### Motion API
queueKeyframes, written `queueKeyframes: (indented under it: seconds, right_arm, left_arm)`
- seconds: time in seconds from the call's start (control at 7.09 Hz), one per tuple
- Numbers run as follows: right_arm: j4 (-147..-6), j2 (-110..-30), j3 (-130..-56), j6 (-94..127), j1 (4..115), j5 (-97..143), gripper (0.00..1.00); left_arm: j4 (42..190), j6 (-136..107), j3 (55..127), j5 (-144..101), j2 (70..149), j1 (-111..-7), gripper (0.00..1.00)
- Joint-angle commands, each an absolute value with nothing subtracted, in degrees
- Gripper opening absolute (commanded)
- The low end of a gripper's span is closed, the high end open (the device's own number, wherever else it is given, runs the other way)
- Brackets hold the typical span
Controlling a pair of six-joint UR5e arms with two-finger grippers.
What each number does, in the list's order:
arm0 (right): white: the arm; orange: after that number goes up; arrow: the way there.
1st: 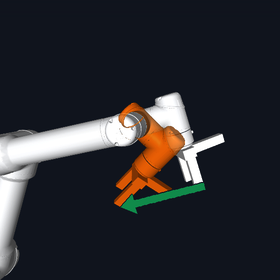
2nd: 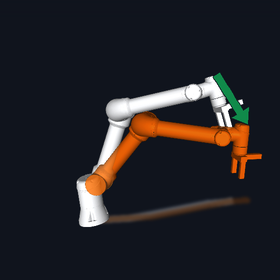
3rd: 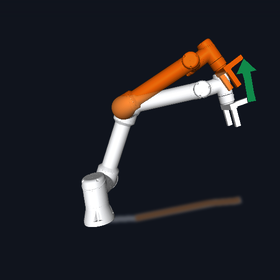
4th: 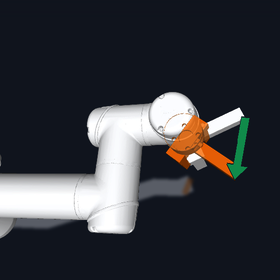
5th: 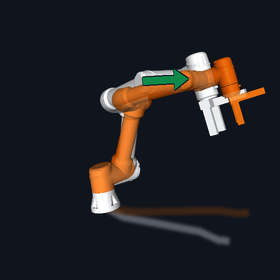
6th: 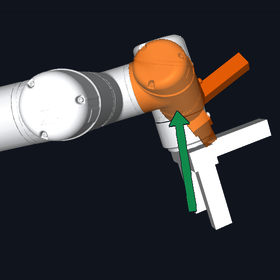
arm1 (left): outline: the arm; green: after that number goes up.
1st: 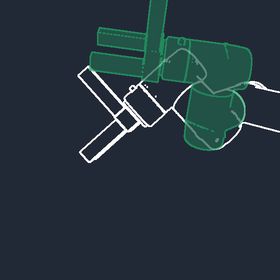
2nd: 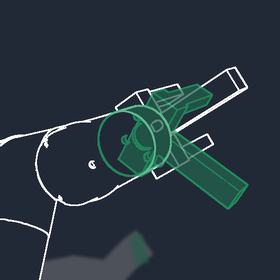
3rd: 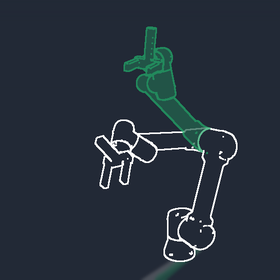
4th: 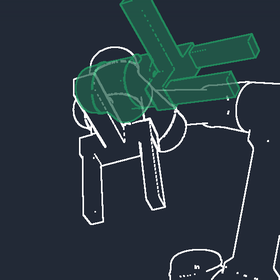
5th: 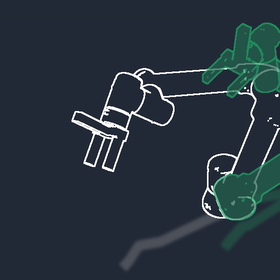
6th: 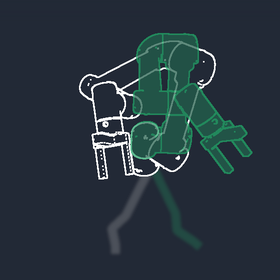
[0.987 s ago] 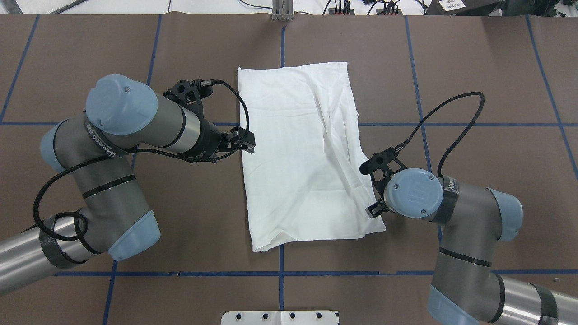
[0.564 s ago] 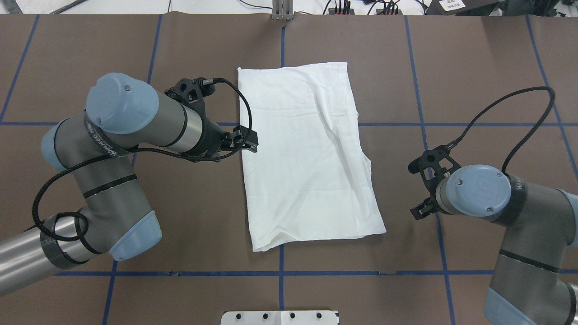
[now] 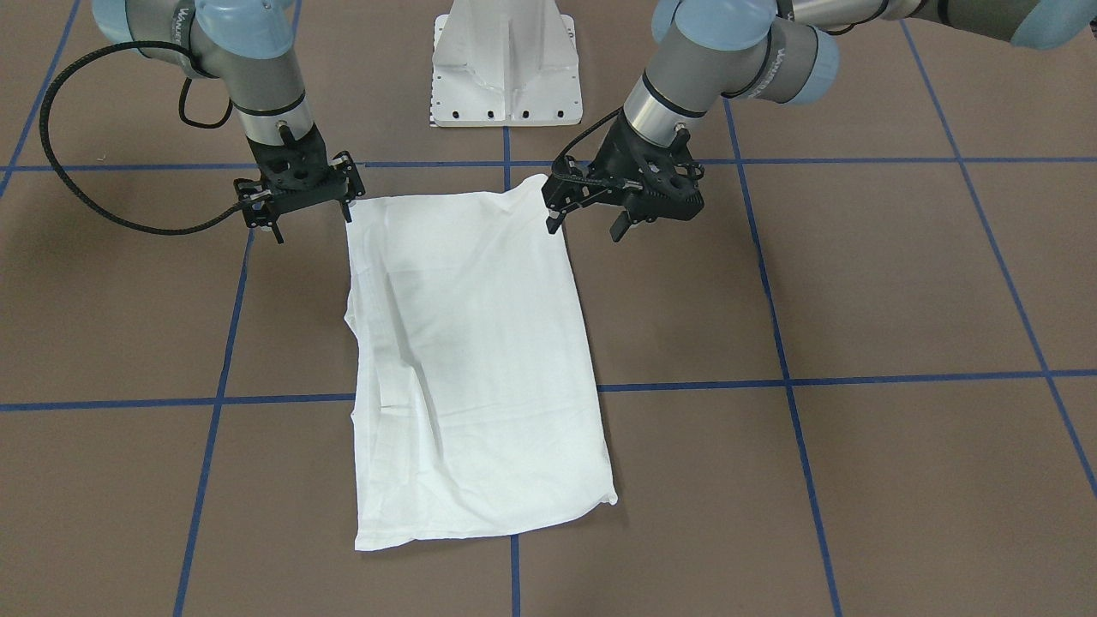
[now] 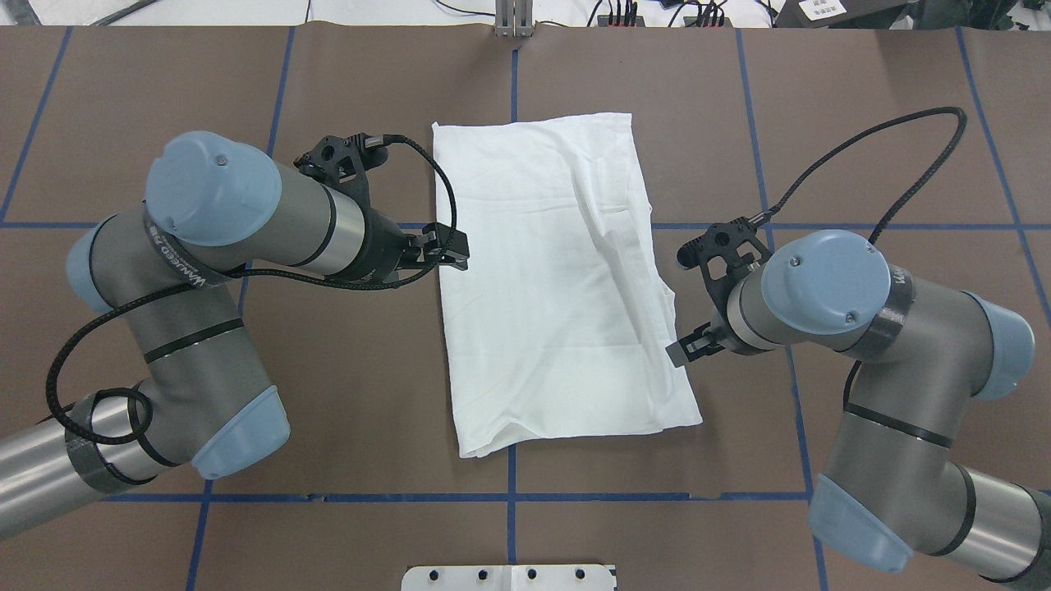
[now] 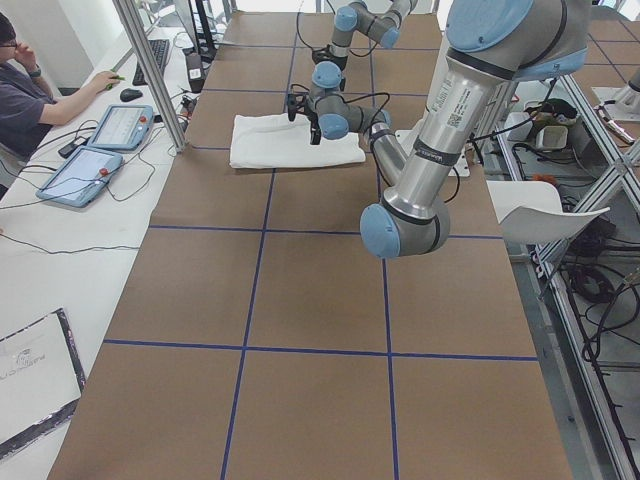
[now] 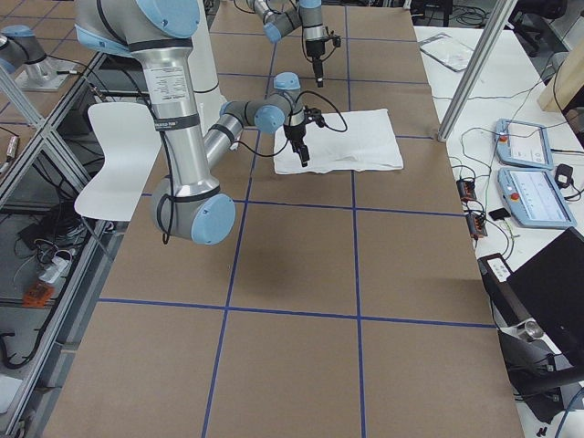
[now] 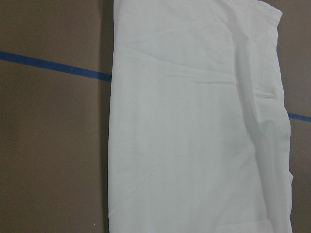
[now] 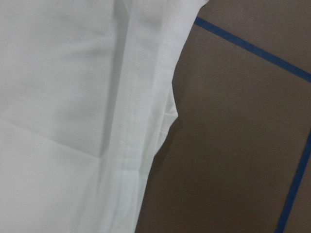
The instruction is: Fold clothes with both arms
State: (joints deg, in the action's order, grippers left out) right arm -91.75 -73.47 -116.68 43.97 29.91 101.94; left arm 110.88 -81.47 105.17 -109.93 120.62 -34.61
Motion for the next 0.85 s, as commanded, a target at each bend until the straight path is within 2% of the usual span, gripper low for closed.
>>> queueKeyframes:
  seconds: [0.0,0.28,0.71]
  right_arm:
    - [-91.67,-72.86,-118.9,49.36,30.06,106.34,0.99]
    - [-91.67,-72.78,-119.62,53.42,29.97,108.18,0.99]
    - [-91.67,-72.6,-119.44,55.37,30.06,109.51,0.99]
  left_arm:
    - [110.57,-87.13,105.91,-108.46,119.63,-29.49,1.0]
    - [110.39,-97.42,105.91,-100.67,118.74,-18.16,0.99]
    - [110.3,-102.22,104.86,-100.2,116.9,-13.01,0.82]
